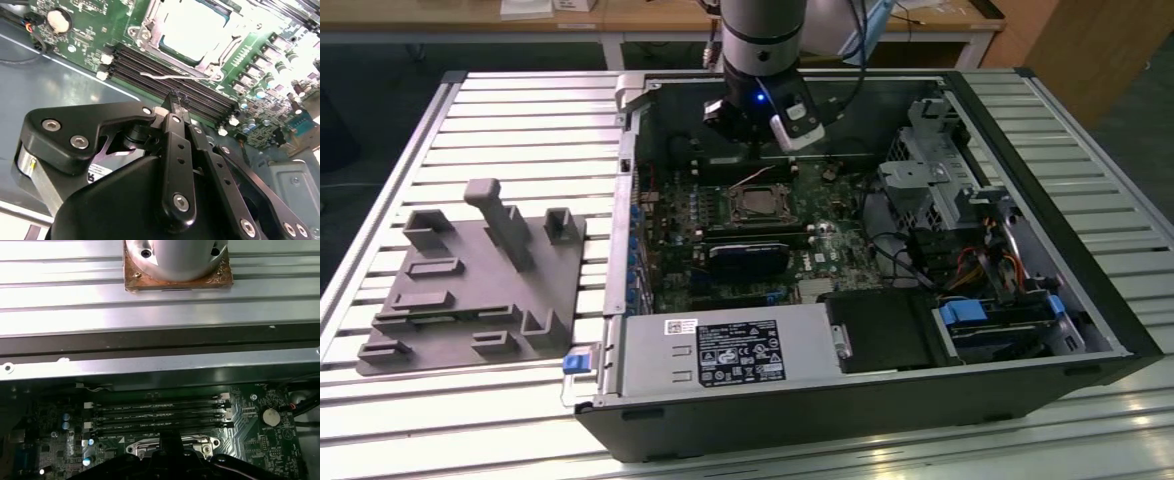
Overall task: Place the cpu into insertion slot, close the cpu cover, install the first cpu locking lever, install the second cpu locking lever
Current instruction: 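Install the first cpu locking lever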
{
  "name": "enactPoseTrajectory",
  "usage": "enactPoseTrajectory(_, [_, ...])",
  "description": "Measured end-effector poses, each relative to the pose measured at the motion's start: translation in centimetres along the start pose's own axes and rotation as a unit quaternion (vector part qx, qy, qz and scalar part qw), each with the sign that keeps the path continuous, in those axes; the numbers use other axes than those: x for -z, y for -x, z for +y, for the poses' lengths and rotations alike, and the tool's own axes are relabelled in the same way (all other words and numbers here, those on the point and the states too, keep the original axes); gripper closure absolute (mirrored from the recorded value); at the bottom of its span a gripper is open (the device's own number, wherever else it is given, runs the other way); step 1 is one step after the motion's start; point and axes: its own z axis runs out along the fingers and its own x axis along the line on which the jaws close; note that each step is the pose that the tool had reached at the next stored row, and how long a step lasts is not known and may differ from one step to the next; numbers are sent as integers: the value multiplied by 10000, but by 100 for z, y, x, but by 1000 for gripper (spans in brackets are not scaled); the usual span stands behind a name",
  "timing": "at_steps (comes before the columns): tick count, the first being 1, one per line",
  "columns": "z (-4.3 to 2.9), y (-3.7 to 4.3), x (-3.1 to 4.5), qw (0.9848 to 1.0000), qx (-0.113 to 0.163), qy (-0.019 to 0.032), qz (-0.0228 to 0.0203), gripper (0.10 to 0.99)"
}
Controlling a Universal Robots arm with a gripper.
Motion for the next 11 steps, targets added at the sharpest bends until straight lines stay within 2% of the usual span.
enactPoseTrajectory(7, [2,18,-3,10000,1,-4,-4,980])
enactPoseTrajectory(8, [1,14,-6,10000,8,-21,-24,980])
enactPoseTrajectory(11, [-4,-4,-16,9999,37,-101,-129,980])
